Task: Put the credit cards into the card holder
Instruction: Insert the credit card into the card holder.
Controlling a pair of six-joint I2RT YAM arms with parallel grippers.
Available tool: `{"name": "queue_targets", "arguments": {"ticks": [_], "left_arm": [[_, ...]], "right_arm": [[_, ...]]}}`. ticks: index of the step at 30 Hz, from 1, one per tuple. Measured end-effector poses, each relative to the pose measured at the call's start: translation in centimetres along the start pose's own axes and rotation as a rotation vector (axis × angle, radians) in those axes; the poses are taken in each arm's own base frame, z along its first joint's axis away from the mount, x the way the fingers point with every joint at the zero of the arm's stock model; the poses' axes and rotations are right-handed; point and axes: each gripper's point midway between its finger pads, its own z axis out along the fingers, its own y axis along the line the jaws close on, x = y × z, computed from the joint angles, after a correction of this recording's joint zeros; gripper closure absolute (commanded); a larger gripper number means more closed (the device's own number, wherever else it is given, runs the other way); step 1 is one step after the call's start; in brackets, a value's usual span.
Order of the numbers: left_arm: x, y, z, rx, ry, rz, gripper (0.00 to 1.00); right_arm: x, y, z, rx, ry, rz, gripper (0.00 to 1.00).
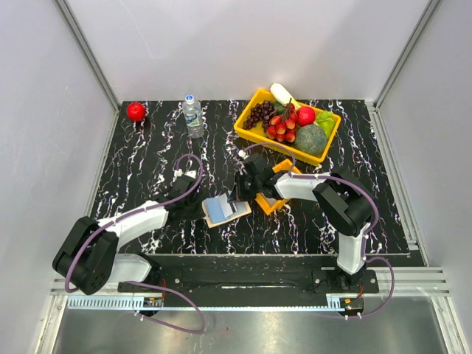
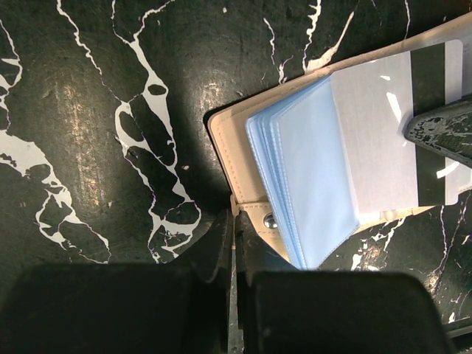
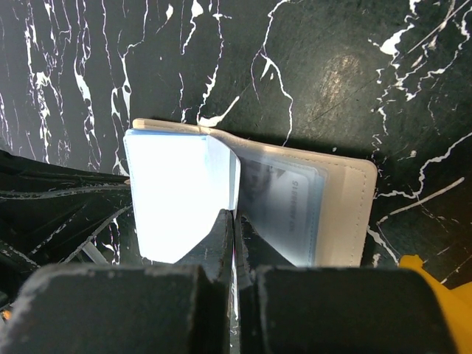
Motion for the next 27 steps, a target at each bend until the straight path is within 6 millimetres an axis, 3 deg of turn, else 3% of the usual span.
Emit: {"name": "queue_targets", "arguments": {"ticks": [27], "left_arm": [[-0.1, 0.2, 0.0, -0.025, -0.003, -0.087, 1.00]], "right_arm": [[1.4, 0.5, -0.9, -0.039, -0.009, 0.033, 1.00]]}}
